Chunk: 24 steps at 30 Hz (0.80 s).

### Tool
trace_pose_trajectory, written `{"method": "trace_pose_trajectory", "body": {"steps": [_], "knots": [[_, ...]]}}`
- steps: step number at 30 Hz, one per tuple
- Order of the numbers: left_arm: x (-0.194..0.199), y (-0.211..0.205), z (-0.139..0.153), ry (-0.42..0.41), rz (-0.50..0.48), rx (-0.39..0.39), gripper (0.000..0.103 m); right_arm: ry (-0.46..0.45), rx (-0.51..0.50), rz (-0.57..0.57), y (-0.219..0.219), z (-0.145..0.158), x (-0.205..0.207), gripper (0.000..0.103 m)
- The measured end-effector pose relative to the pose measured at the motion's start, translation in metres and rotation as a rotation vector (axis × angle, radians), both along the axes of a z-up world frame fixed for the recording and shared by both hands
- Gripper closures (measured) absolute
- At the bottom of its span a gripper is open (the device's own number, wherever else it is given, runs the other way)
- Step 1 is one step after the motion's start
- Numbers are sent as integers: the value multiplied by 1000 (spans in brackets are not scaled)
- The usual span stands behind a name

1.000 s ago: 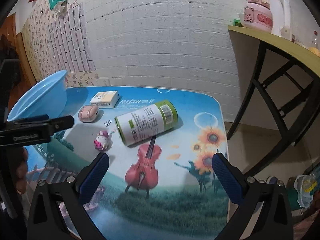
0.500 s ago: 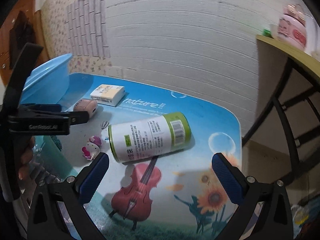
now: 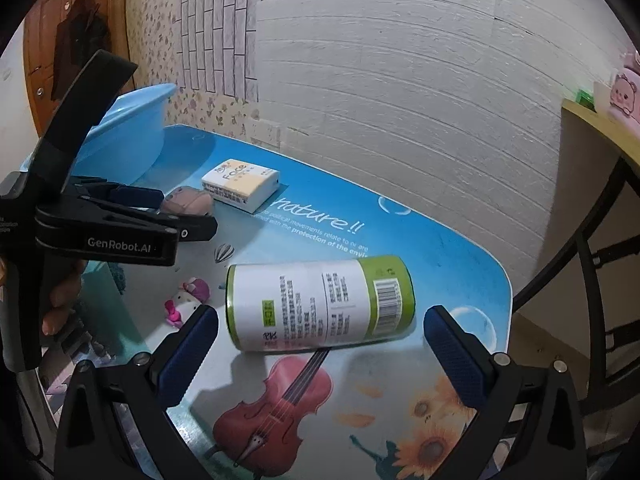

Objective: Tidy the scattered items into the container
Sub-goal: 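Grasp the pink case with the left gripper while the right grasps the green-capped jar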

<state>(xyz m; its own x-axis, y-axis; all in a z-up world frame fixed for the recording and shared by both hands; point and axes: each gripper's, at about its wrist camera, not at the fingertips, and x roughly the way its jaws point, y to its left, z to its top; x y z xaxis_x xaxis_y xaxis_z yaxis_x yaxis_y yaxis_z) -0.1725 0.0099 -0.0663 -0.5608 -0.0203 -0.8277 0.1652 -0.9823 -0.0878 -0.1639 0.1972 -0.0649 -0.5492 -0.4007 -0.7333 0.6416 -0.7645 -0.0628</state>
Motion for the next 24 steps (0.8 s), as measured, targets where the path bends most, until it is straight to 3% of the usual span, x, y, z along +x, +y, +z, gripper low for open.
{"method": "trace_pose_trajectory", "body": {"steps": [6, 10, 16, 24], "knots": [[-3, -4, 2, 7, -6, -8, 27, 10, 14, 54, -8, -3, -7, 0], [1, -4, 3, 21, -13, -29, 39, 11, 33, 85, -14, -5, -12, 0], [5, 1, 2, 35, -41, -61, 41, -5, 33, 88, -15, -8, -22, 0], [5, -1, 5, 36, -39, -40, 48, -29, 12, 122, -17, -9, -25, 1]]}}
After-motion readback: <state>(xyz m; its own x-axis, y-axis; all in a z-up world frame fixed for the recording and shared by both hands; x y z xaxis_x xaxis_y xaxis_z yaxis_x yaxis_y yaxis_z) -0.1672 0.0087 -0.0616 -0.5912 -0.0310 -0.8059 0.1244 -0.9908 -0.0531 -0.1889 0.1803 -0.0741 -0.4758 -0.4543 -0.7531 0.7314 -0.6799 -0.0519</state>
